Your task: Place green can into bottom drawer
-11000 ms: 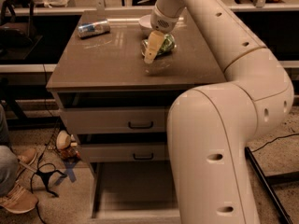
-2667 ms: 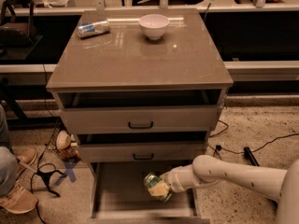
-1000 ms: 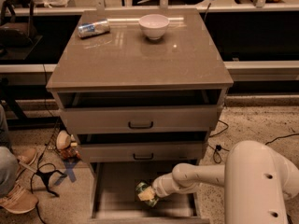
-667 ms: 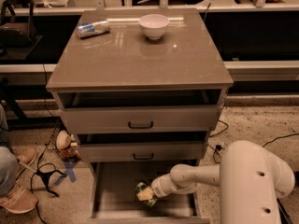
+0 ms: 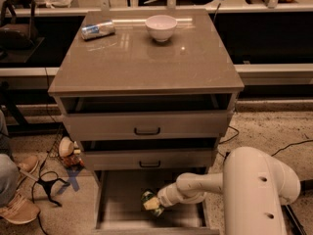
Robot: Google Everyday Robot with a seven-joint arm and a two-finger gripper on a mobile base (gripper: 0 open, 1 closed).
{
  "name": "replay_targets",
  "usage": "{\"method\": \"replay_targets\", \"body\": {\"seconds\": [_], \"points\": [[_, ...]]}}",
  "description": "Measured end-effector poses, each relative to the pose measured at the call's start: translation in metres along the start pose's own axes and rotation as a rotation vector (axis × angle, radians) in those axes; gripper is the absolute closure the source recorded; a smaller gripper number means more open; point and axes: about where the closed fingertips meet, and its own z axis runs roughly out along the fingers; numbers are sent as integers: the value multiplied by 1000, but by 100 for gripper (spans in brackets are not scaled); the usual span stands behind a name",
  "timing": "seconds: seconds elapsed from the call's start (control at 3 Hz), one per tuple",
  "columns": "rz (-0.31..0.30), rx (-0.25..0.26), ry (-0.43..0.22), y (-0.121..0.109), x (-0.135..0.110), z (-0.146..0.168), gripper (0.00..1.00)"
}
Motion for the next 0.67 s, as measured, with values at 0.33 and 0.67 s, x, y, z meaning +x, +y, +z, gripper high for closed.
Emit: {"method": "replay_targets", "body": {"seconds": [0.33,0.67], "points": [[10,11,7,-5,2,8,50],[15,13,12,-6,3,12,28]]}}
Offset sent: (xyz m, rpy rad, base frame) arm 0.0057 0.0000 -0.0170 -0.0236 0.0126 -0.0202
